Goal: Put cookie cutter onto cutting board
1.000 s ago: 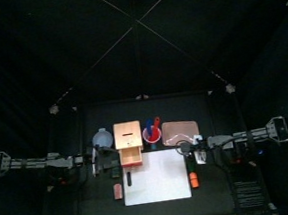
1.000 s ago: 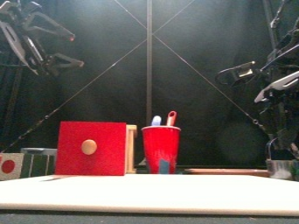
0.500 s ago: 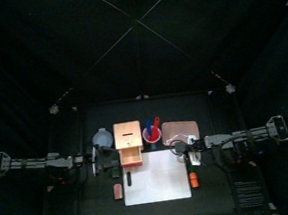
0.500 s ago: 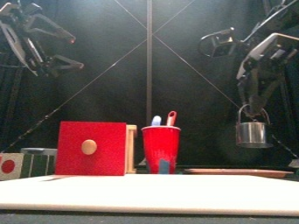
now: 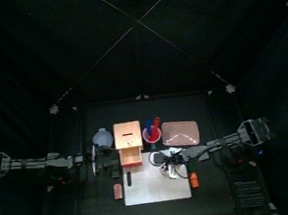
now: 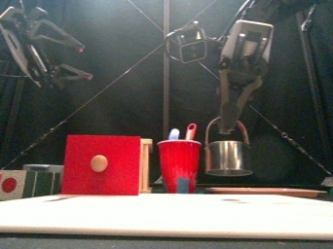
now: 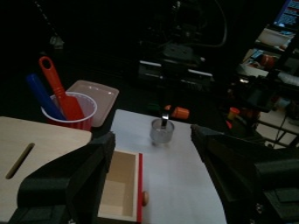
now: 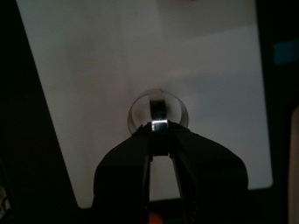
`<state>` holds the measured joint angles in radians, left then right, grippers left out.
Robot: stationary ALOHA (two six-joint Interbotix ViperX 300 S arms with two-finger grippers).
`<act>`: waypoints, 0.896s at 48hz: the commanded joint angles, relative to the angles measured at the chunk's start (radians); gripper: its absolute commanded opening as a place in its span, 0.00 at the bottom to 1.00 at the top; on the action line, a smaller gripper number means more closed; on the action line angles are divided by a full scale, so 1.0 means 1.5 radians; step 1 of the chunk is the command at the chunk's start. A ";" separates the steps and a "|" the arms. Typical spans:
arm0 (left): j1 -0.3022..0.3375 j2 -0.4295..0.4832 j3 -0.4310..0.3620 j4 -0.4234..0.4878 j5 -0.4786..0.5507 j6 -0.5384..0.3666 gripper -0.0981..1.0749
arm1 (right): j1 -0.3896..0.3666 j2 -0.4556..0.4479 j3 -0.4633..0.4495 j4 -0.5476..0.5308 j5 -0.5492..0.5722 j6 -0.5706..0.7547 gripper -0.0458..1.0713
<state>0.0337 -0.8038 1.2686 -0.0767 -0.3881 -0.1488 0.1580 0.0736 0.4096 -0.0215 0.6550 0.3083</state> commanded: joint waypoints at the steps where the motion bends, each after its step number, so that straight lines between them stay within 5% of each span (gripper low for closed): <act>1: 0.003 0.002 -0.007 0.000 -0.003 0.001 0.94 | 0.004 0.005 -0.035 -0.002 -0.003 0.002 0.53; 13: 0.003 0.001 -0.006 -0.001 -0.002 -0.002 0.94 | 0.005 0.028 -0.058 -0.012 -0.004 0.004 0.61; 30: 0.004 0.001 -0.002 -0.007 -0.003 -0.003 0.94 | 0.014 0.031 -0.060 -0.077 0.001 0.080 0.91; 43: 0.003 0.002 -0.002 -0.009 -0.003 -0.003 0.94 | 0.029 -0.032 -0.060 -0.112 0.012 0.116 0.92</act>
<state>0.0368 -0.8023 1.2793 -0.0905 -0.3881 -0.1534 0.1963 0.1074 0.3329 -0.1825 0.6734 0.4801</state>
